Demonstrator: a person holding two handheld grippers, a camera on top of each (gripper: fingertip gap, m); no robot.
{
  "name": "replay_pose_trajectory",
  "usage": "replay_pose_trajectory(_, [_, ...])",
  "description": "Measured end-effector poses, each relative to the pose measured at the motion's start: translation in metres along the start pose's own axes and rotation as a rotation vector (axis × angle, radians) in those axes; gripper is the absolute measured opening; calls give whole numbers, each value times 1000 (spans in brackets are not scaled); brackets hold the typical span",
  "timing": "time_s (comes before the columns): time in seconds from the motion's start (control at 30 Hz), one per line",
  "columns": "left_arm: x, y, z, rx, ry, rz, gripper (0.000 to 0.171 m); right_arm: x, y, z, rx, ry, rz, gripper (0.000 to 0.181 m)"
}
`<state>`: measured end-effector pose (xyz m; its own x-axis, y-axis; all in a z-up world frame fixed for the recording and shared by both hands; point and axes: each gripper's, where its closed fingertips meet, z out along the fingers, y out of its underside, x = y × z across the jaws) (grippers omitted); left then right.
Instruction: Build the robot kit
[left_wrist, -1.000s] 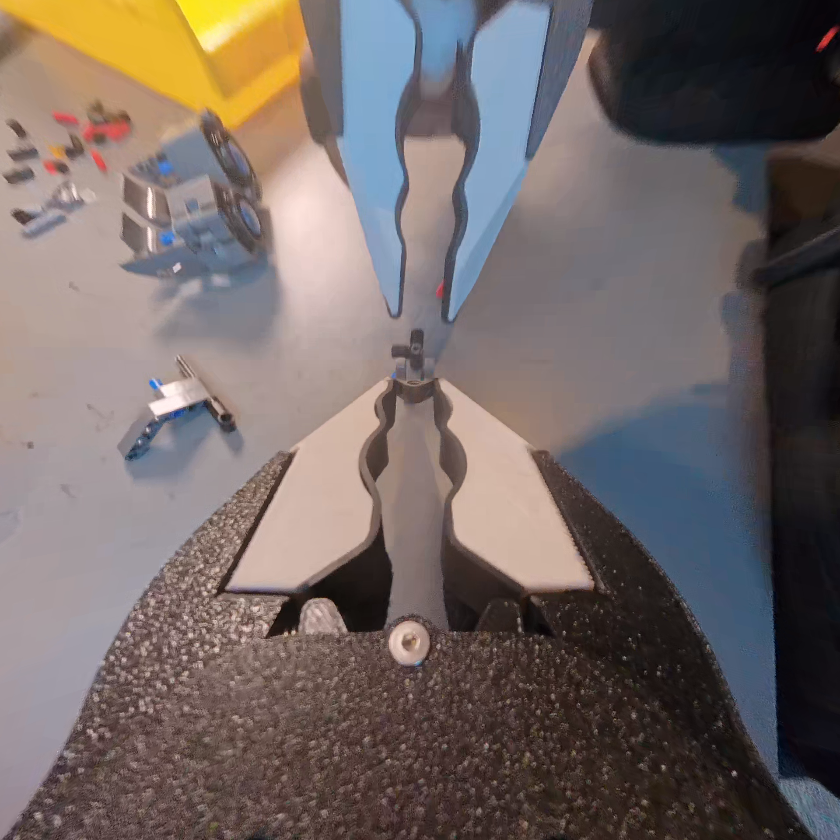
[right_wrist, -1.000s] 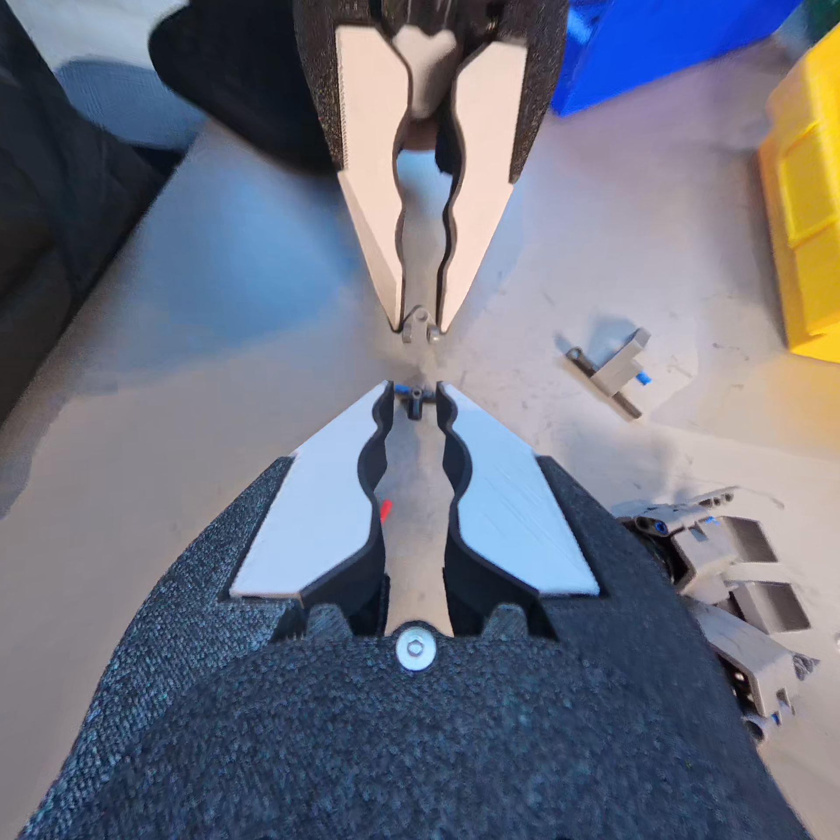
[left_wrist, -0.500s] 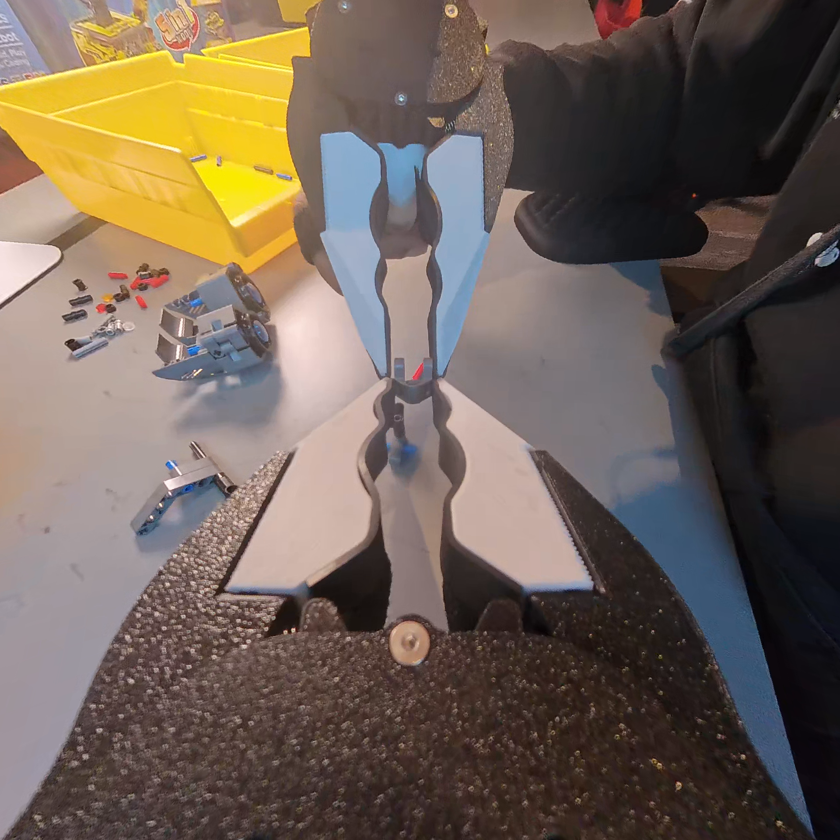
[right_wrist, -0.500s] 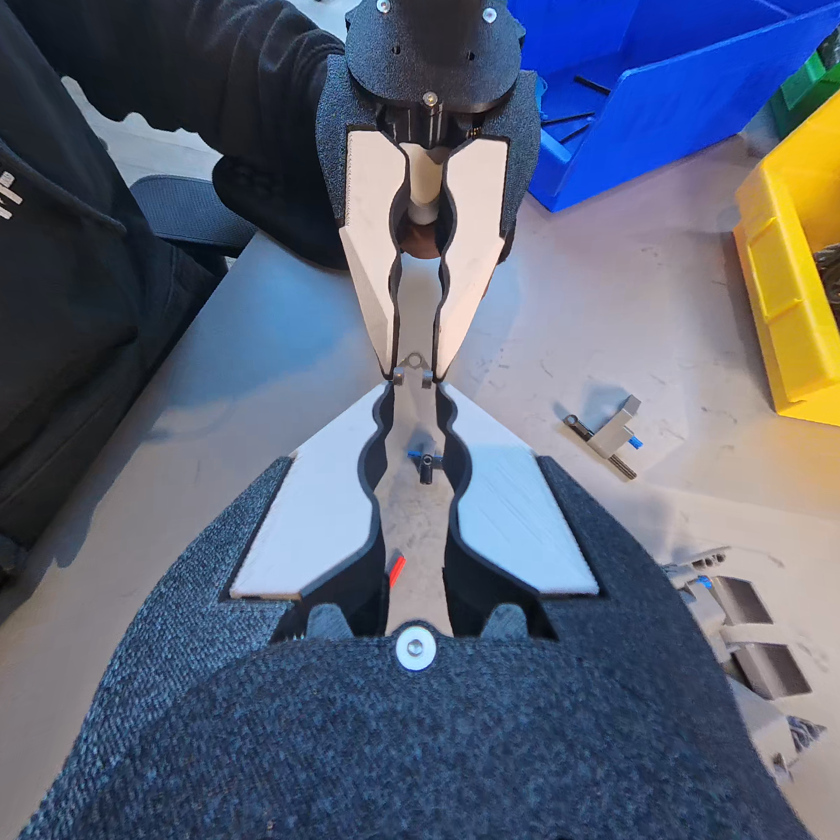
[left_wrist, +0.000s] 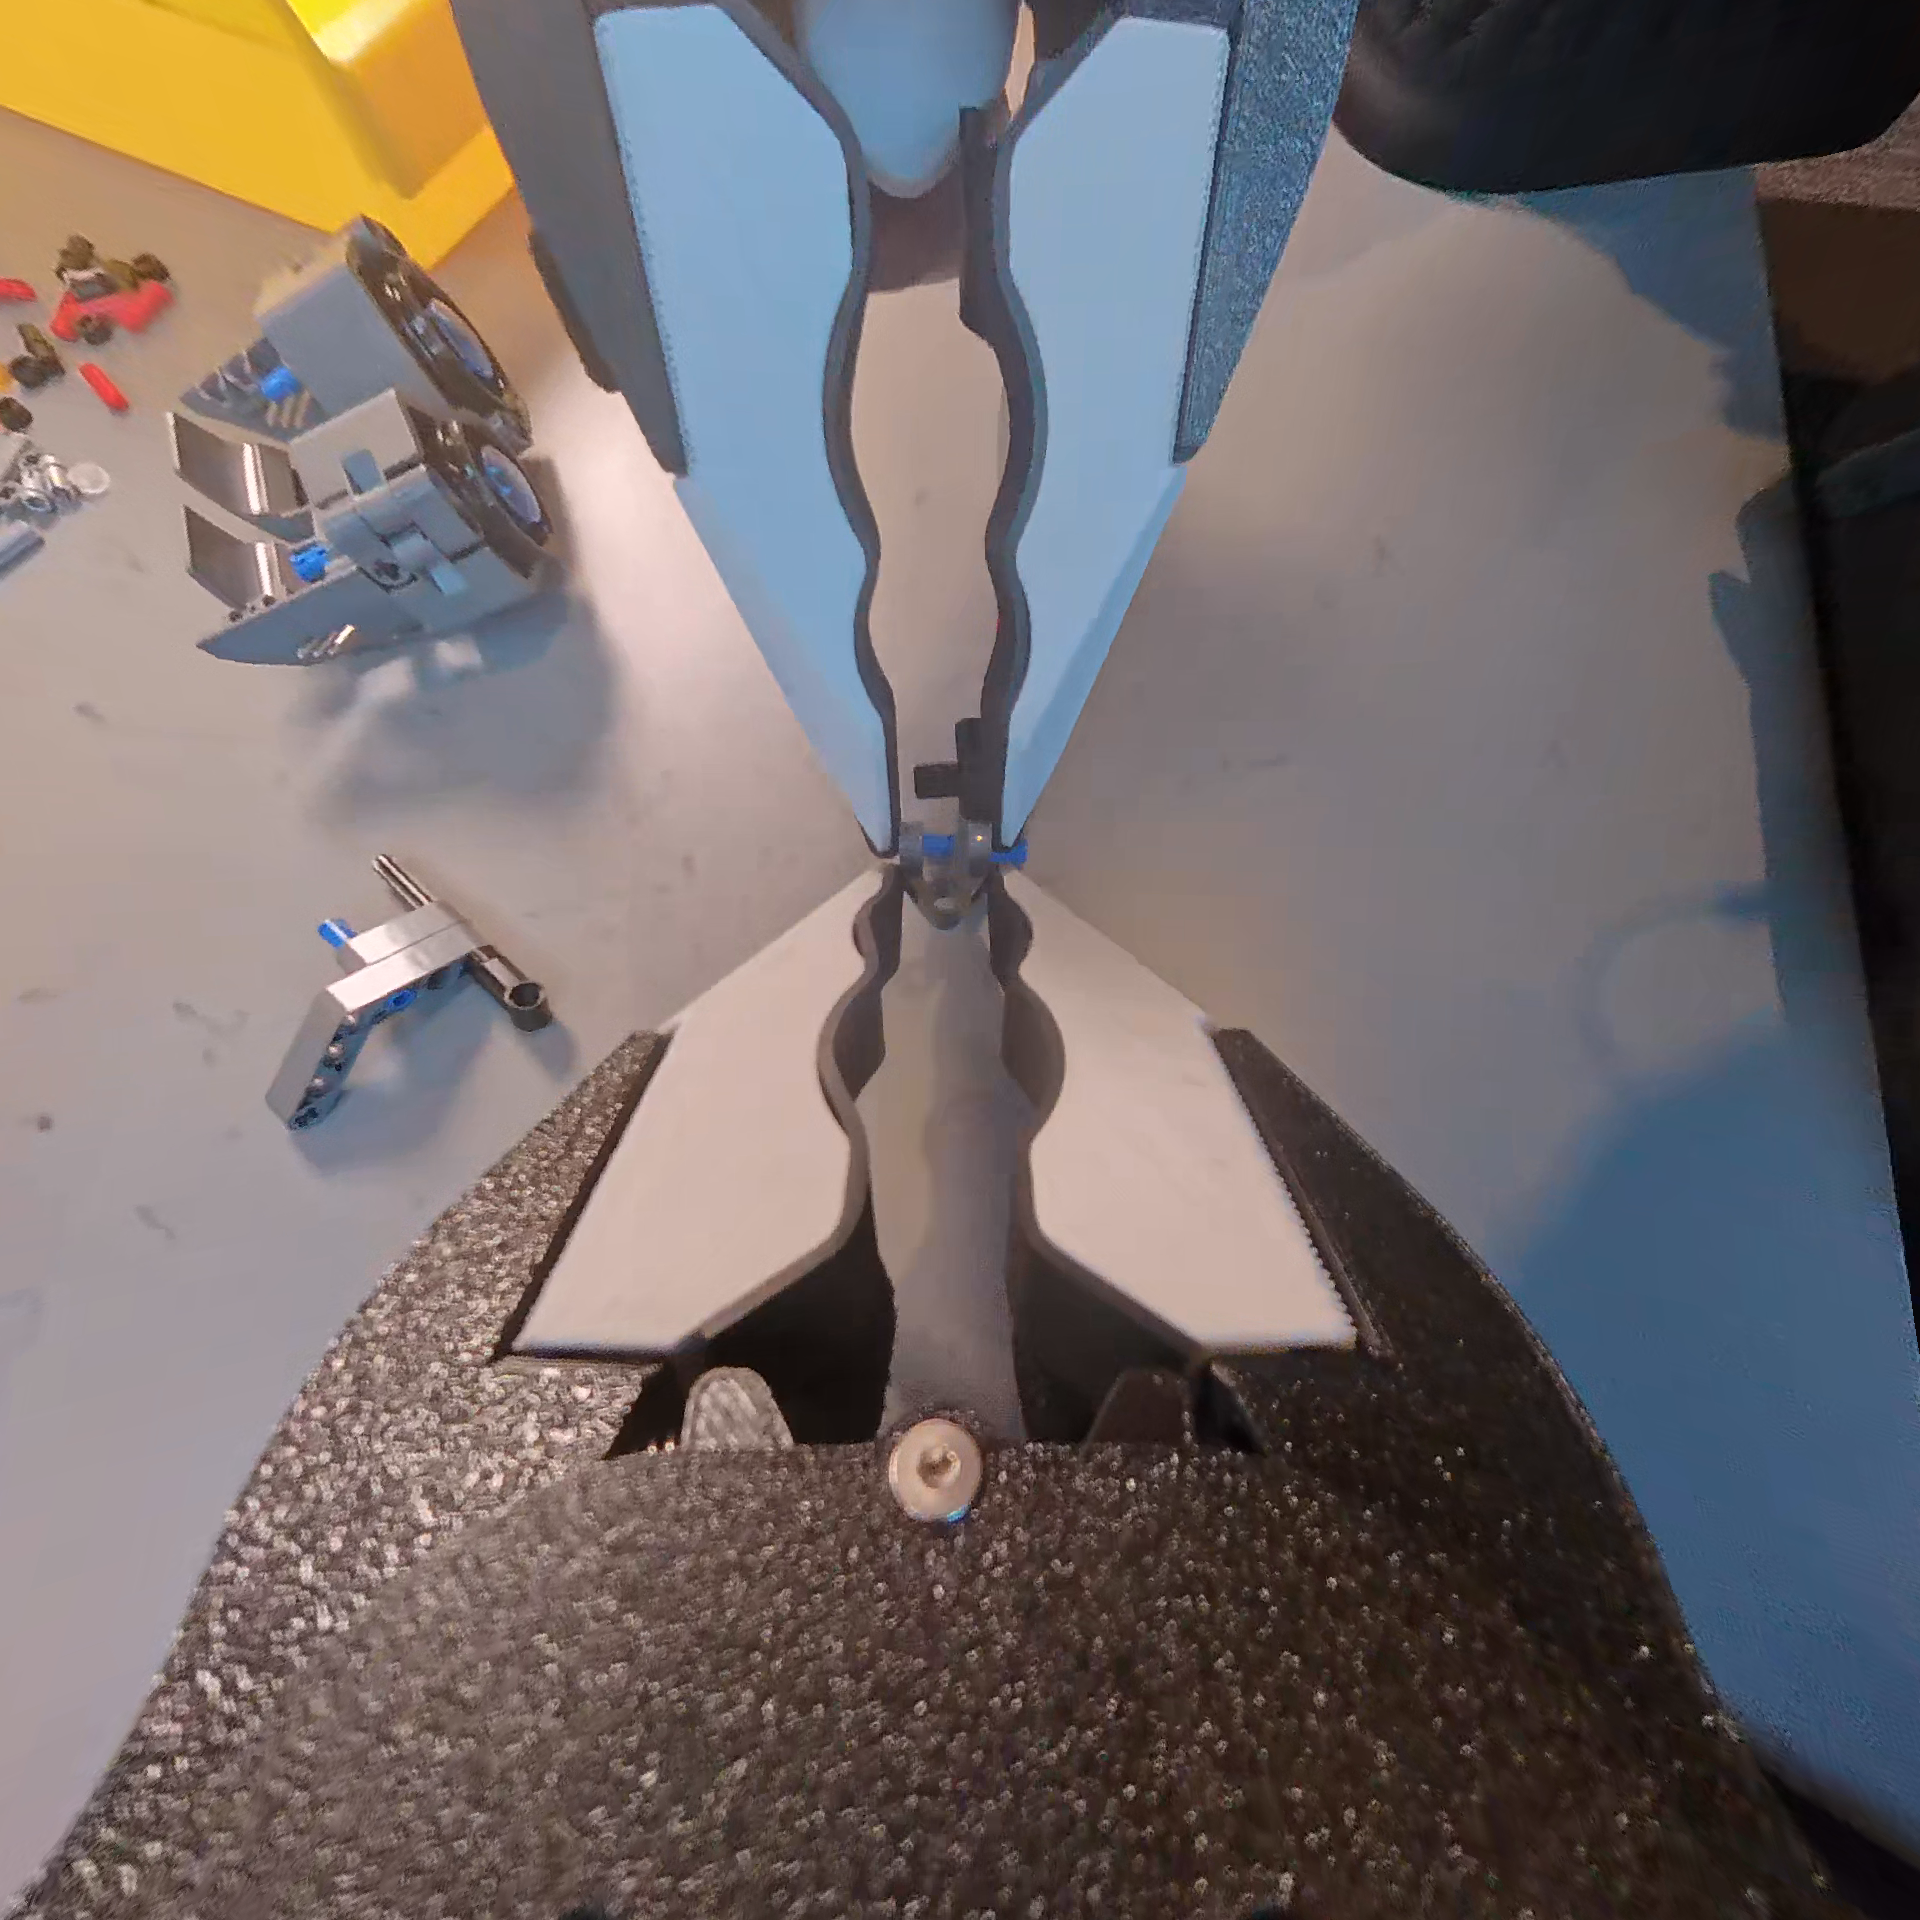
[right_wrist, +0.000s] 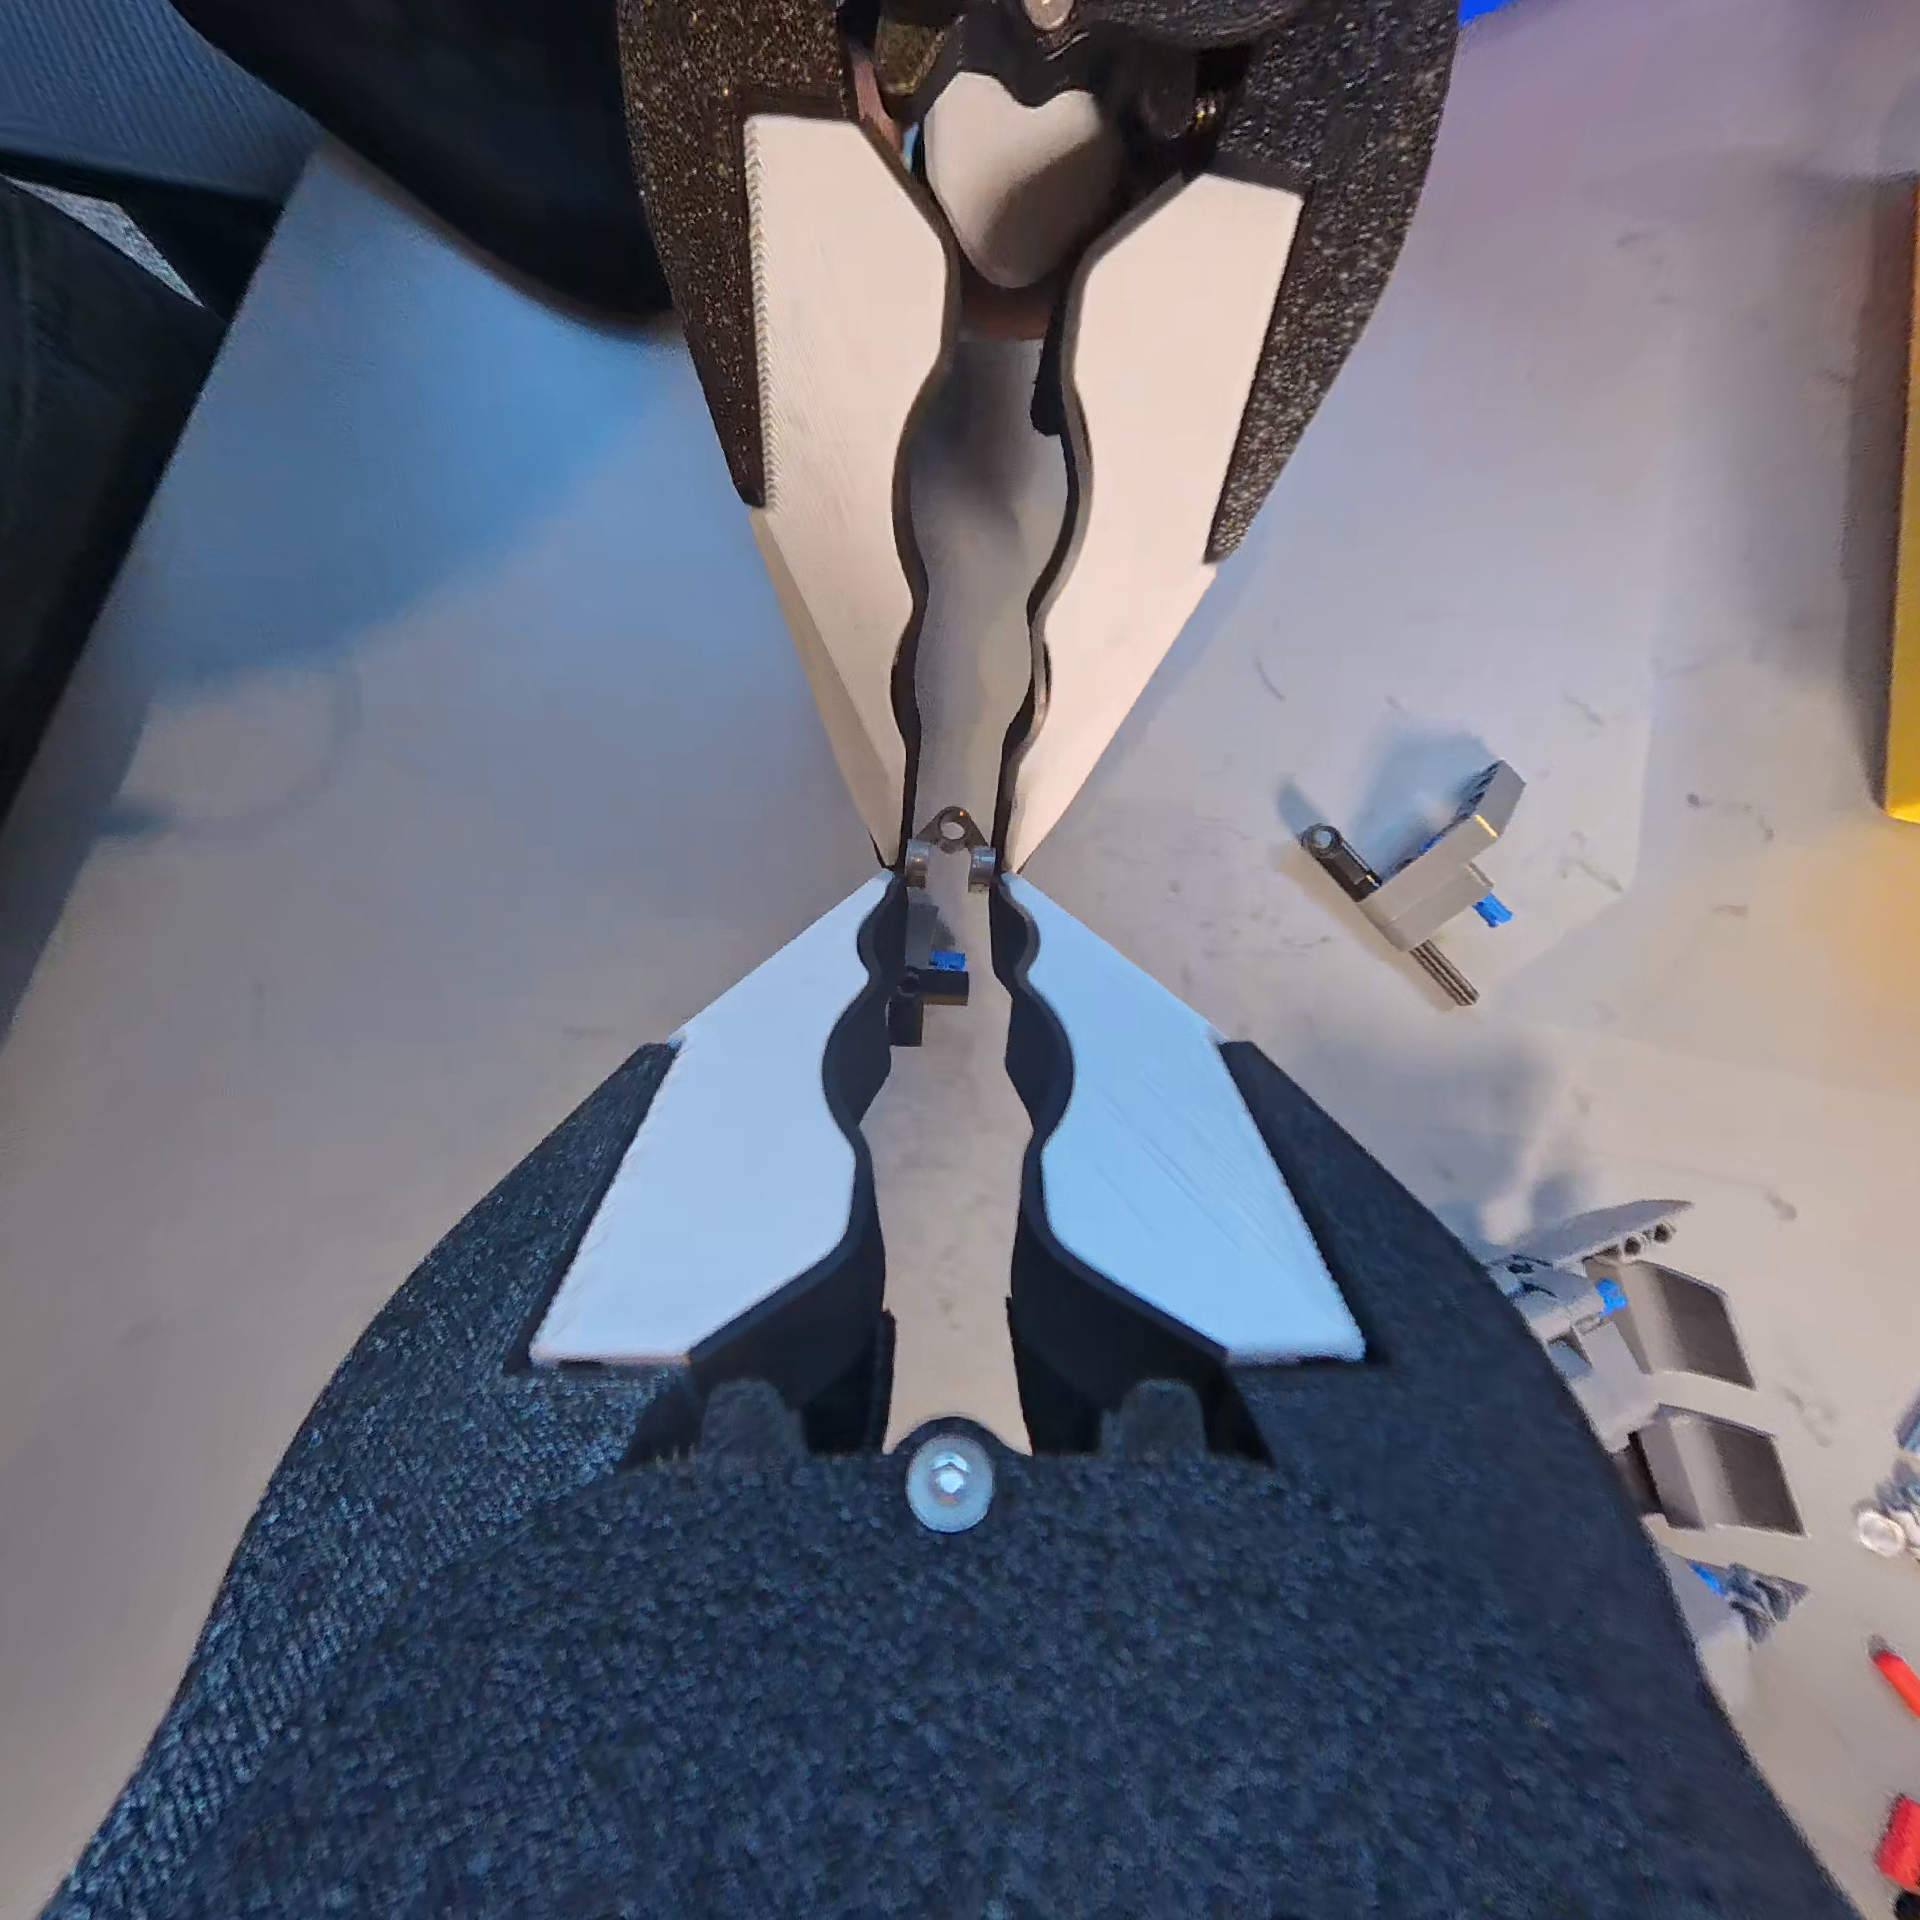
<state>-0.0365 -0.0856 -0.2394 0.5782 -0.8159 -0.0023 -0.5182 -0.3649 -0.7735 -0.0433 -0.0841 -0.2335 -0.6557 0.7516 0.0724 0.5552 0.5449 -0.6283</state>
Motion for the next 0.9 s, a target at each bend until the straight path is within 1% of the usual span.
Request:
replay_pose_trajectory(0.1, [-2, 1, 2, 10, 8, -10, 16, 1, 2, 1, -3, 16, 12, 15])
replay_pose_trajectory(0.2, [-2, 4, 2, 10, 14, -33, 16, 1, 1, -6, 21, 15, 44, 21])
replay_pose_trajectory(0.33, [-2, 8, 4, 0, 16, -41, 15, -1, 11, -16, 17, 26, 69, 25])
replay_pose_trajectory(0.4, [-2, 11, 6, -10, 18, -41, 15, -2, 17, -15, 9, 35, 83, 25])
replay_pose_trajectory(0.6, [-1, 19, 11, -57, 17, -28, 15, -5, 23, -8, 17, 45, 95, 15])
replay_pose_trajectory(0.77, [-1, 19, 11, -63, 15, -19, 15, -4, 21, -8, 21, 49, 88, 12])
replay_pose_trajectory(0.9, [-1, 19, 11, -71, 23, -16, 15, -5, 21, -8, 32, 47, 87, 13])
